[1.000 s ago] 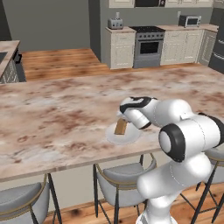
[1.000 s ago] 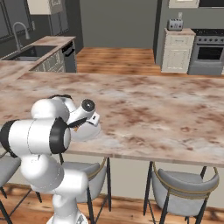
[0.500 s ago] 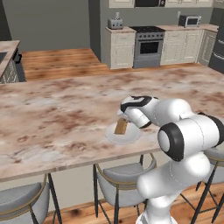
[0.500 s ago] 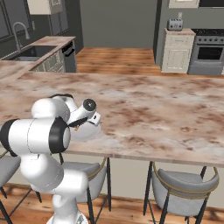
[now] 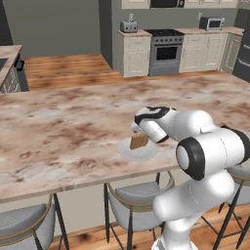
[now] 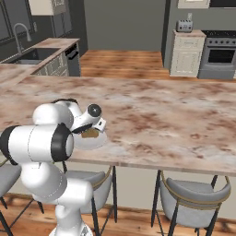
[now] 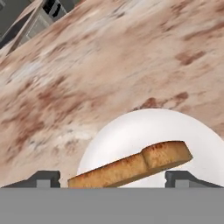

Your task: Start the toaster. Once the lever pops up, take the bread to the plate on the dining counter.

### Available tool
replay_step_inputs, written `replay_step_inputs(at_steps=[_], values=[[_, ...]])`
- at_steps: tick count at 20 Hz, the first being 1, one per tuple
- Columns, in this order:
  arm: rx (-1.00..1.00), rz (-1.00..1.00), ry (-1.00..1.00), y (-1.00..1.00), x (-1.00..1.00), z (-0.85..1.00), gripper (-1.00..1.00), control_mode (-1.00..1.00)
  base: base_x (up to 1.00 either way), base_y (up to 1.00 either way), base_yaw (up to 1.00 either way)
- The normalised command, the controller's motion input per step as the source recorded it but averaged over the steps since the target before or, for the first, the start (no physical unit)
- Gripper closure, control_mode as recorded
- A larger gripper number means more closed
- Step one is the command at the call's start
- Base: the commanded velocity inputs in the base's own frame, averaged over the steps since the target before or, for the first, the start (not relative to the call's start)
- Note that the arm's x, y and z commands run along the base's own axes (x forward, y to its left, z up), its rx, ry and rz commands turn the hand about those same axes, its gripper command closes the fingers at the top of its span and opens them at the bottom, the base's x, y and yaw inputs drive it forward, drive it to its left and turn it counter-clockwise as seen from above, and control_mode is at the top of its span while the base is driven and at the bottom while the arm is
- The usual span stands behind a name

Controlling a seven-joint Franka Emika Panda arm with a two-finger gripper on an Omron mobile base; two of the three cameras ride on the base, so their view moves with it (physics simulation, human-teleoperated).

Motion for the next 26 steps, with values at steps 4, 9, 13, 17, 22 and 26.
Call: replay_step_inputs(at_steps=[4, 9, 13, 17, 22, 26], values=[[-0.01, 0.00, 0.00, -0.14, 0.00, 0.00, -1.00, -1.00, 0.00, 0.00, 0.00], [-0.03, 0.00, 0.00, -0.02, 0.00, 0.02, -1.00, -1.00, 0.00, 0.00, 0.00], [-0.05, -0.01, 0.00, 0.00, 0.00, 0.25, -1.00, -1.00, 0.00, 0.00, 0.00], [-0.07, -0.01, 0.00, 0.00, -0.06, 0.41, -1.00, -1.00, 0.00, 0.00, 0.00], [-0.04, -0.02, 0.00, 0.00, -0.12, 0.65, -1.00, -1.00, 0.00, 0.00, 0.00], [-0.04, 0.00, 0.00, 0.00, -0.40, 0.82, -1.00, -1.00, 0.00, 0.00, 0.00]])
